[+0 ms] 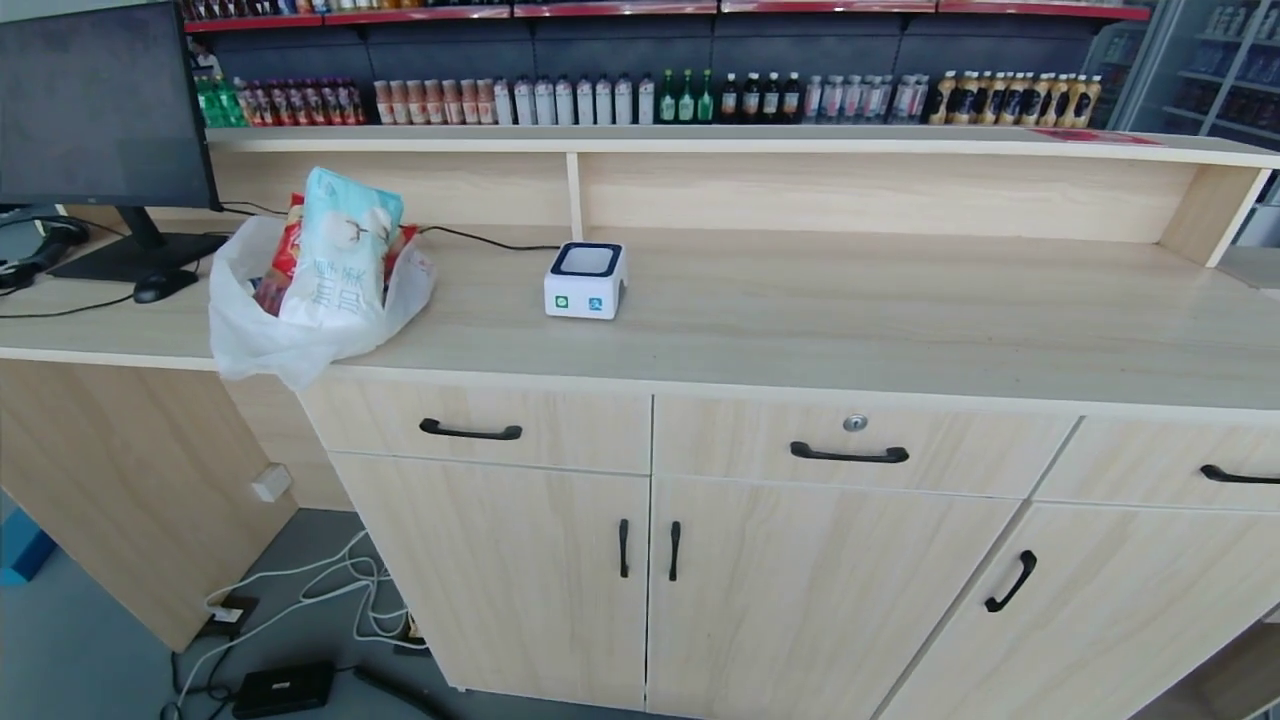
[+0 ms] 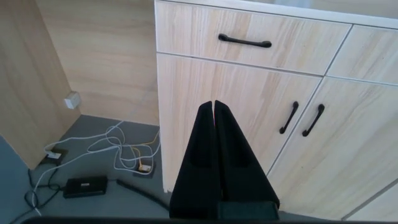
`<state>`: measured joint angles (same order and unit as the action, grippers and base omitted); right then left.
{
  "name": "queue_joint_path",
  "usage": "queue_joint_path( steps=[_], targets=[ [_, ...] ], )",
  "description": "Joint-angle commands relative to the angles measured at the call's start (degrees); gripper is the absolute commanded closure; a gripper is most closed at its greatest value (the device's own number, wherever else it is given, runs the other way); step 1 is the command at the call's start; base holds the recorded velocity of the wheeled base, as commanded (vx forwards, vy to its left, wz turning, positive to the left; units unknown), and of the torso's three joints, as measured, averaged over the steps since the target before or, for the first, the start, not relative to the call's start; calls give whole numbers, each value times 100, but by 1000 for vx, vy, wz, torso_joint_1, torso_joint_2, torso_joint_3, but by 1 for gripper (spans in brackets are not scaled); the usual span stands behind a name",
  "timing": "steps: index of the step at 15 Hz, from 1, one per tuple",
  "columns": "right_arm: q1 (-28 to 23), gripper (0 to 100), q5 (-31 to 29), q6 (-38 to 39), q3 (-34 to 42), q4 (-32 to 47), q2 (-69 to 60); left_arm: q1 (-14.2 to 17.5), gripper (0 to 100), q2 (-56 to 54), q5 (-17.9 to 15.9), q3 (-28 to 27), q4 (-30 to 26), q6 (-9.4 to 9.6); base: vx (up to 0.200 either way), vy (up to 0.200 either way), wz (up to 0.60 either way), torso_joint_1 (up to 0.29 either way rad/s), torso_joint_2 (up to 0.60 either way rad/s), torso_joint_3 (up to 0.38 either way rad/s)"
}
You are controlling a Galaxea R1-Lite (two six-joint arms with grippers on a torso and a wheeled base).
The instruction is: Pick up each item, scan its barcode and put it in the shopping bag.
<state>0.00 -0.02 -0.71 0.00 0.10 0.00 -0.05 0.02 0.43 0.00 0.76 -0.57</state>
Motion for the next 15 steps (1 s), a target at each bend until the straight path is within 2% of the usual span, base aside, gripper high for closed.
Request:
queue_joint_path(
  steps=[1, 6, 15],
  targets=[
    [0, 0, 2, -8, 0, -1, 0, 5, 100, -2, 1, 0, -5, 5, -200, 0, 0, -7, -2, 2],
    [0, 0, 2, 9, 0, -1, 0, 5, 100, -2, 1, 0, -5, 5, -200, 0, 0, 1, 2, 2],
    [0, 0, 2, 27, 0, -1, 0, 5, 100, -2, 1, 0, 4, 22, 0, 0, 0, 0, 0, 0]
  ],
)
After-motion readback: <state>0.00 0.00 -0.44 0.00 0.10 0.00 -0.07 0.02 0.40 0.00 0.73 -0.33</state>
